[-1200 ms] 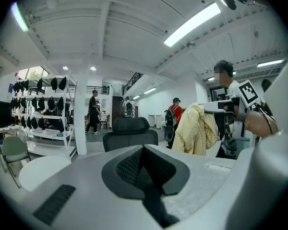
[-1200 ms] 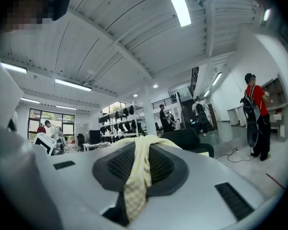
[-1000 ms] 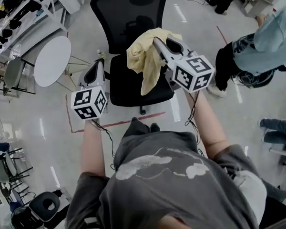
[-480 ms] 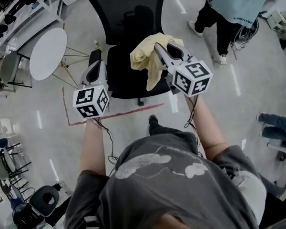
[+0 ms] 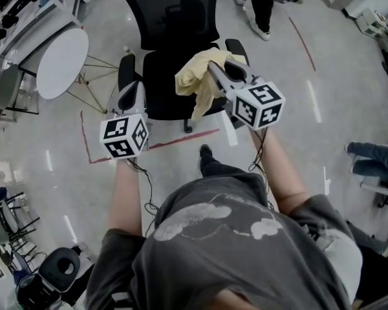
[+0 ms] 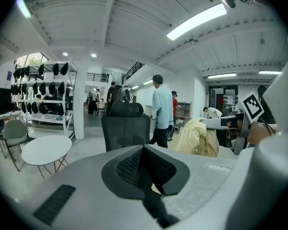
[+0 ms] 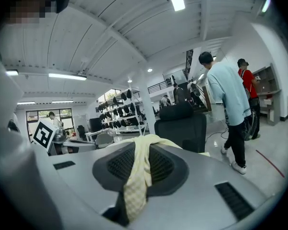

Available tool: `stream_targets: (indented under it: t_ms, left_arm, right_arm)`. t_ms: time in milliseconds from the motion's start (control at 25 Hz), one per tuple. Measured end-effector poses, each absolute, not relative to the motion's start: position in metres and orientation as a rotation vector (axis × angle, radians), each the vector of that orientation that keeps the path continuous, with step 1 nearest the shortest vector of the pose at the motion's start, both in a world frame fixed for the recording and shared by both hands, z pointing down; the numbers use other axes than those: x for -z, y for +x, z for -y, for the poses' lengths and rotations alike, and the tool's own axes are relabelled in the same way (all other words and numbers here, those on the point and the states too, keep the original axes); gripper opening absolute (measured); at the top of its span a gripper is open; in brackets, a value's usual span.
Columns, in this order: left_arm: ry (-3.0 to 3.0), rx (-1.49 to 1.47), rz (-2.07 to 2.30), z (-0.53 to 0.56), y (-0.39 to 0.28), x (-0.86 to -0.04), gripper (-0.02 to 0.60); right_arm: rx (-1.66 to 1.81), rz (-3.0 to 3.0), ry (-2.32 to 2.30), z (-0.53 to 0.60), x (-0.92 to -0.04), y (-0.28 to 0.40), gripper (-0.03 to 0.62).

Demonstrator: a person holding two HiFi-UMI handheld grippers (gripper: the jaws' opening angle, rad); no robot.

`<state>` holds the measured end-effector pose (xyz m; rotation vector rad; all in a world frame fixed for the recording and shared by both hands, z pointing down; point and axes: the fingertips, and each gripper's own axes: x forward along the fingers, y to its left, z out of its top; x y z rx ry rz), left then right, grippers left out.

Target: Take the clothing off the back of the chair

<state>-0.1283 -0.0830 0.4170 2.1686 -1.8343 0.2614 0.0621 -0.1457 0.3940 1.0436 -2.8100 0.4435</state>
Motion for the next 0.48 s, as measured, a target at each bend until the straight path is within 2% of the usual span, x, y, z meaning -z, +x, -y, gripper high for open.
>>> stream_targets:
  t_ms: [480]
  left_arm:
    - [2.196, -0.261, 1.795, -0.011, -0.105, -0.431, 0.0]
  right_arm:
    - [-0.47, 2.767, 1.098, 0.049, -0.413, 0.091, 0.051]
